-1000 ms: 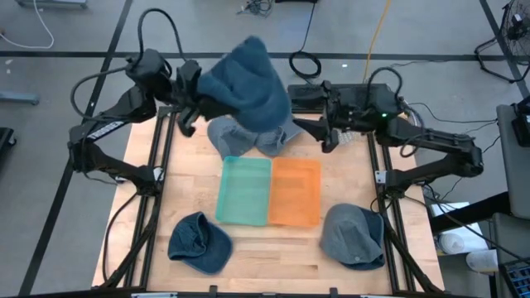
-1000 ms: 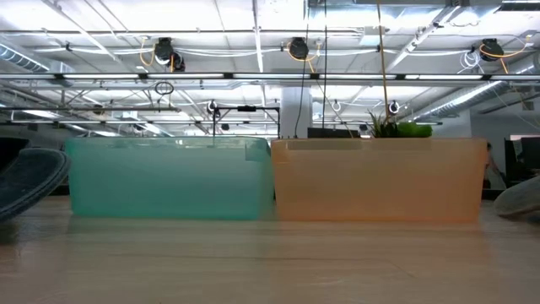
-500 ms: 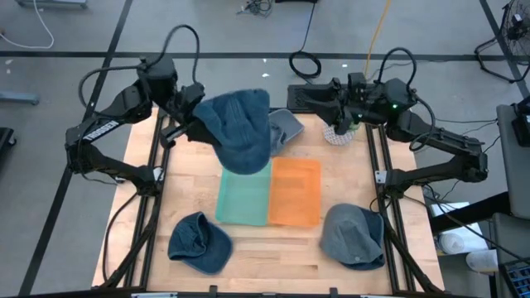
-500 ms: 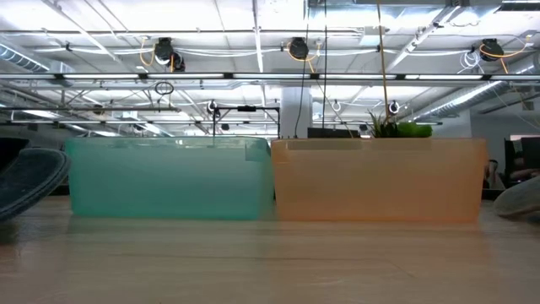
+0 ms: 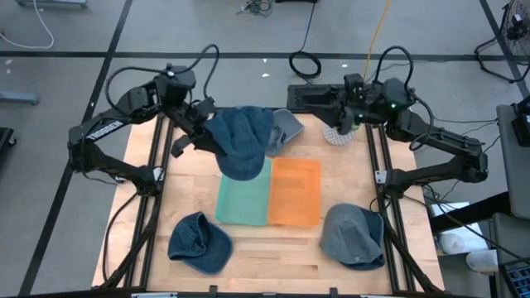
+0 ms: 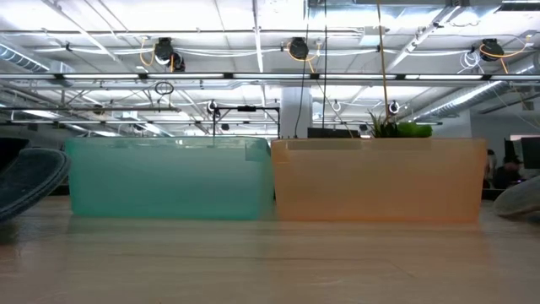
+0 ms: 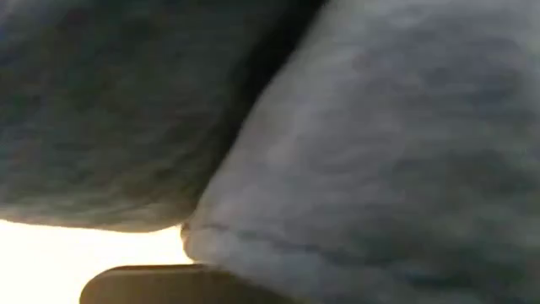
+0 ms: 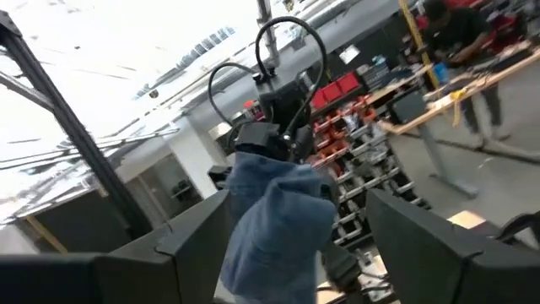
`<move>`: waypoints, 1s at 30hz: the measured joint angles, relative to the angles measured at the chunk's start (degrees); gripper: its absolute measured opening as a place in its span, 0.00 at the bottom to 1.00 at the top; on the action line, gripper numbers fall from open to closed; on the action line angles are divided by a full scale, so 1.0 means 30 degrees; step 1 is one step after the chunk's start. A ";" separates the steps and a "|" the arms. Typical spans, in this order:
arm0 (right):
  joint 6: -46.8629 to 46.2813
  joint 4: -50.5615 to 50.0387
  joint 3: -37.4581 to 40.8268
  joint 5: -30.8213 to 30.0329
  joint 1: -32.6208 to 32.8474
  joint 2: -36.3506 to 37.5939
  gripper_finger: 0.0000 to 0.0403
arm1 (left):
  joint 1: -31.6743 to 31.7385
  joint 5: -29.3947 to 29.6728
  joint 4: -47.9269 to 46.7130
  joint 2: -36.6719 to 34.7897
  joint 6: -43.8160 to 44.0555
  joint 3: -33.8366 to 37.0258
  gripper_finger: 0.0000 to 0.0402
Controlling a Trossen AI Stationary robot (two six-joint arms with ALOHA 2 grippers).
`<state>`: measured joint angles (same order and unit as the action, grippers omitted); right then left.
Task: Pick & Place hat
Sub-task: Put the top blue cap into the orange bin
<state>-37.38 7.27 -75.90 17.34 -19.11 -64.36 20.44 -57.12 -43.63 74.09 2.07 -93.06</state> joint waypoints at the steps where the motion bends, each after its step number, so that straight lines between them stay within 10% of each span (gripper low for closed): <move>1: -0.0281 -0.0033 0.0000 0.0306 -0.0120 0.0000 0.66 | -0.0207 0.0075 0.0004 0.0060 -0.0252 -0.0001 0.02; 30: -0.1246 -0.0001 0.0000 0.7859 -0.1257 -0.4255 0.66 | -0.4703 0.2139 -0.2231 0.3743 -0.1465 -0.0007 0.02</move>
<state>-41.12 7.27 -75.90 40.92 -22.88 -77.12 6.33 -50.70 -50.32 85.31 -2.33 -93.08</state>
